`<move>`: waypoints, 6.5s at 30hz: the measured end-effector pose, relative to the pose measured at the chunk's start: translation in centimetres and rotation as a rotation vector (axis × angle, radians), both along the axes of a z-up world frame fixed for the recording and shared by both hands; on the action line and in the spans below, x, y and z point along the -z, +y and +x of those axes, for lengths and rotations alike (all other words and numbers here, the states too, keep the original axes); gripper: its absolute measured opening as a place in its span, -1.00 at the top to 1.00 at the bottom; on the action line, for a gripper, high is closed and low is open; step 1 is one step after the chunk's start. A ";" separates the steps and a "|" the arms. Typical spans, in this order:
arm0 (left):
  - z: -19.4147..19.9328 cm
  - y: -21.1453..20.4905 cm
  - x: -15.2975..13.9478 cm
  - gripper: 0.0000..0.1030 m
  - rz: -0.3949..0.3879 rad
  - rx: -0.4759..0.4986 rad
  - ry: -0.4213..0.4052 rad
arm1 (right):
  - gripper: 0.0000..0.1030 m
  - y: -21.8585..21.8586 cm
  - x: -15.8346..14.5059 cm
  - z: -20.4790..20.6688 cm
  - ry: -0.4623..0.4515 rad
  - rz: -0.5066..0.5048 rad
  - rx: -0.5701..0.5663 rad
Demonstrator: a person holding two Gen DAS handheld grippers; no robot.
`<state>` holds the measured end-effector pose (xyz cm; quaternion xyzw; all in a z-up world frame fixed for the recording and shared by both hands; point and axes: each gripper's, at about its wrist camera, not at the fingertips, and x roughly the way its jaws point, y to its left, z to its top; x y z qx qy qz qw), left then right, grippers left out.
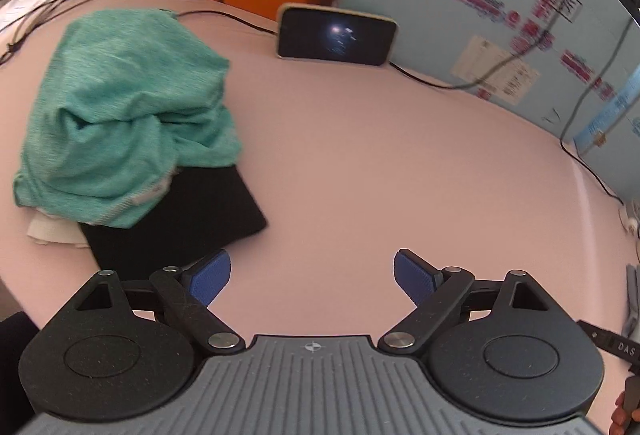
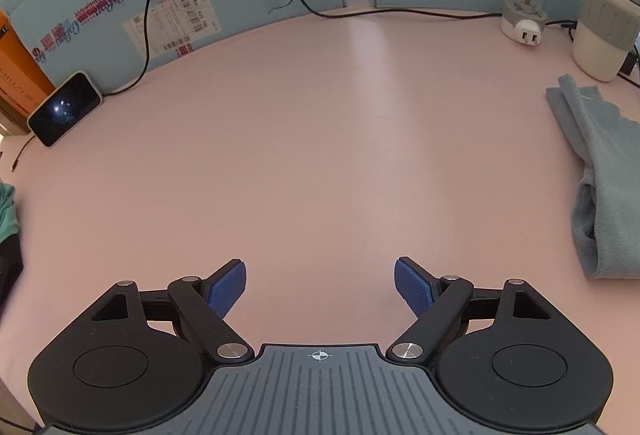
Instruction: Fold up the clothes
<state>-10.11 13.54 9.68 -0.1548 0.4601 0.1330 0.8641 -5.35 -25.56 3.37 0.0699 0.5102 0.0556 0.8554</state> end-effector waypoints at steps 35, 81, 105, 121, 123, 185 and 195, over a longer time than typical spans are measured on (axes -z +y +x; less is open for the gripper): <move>2.8 15.5 0.9 -0.83 0.127 -0.251 0.066 | -0.96 3.6 2.5 -0.3 0.065 -0.164 0.133; 4.9 -11.0 -5.8 -0.14 -0.399 0.609 -0.230 | -1.00 0.0 0.8 -0.8 -0.015 -0.135 0.208; 0.2 4.2 -0.3 -0.71 0.028 0.073 0.016 | -1.00 10.9 -2.0 2.1 -0.080 0.044 -0.249; -1.9 8.9 1.5 -0.72 0.025 -0.069 0.090 | -1.00 31.6 -3.1 6.4 -0.253 0.162 -0.718; -1.9 9.0 1.8 -0.72 0.021 -0.070 0.102 | -0.92 32.9 -1.9 6.5 -0.236 0.160 -0.756; 1.8 -12.8 1.6 -0.80 0.130 0.474 0.142 | -0.43 4.7 -3.9 8.8 -0.042 0.145 -0.082; -0.1 -6.1 1.5 -0.80 0.086 0.213 0.155 | -0.07 13.6 0.0 14.3 0.042 0.078 -0.212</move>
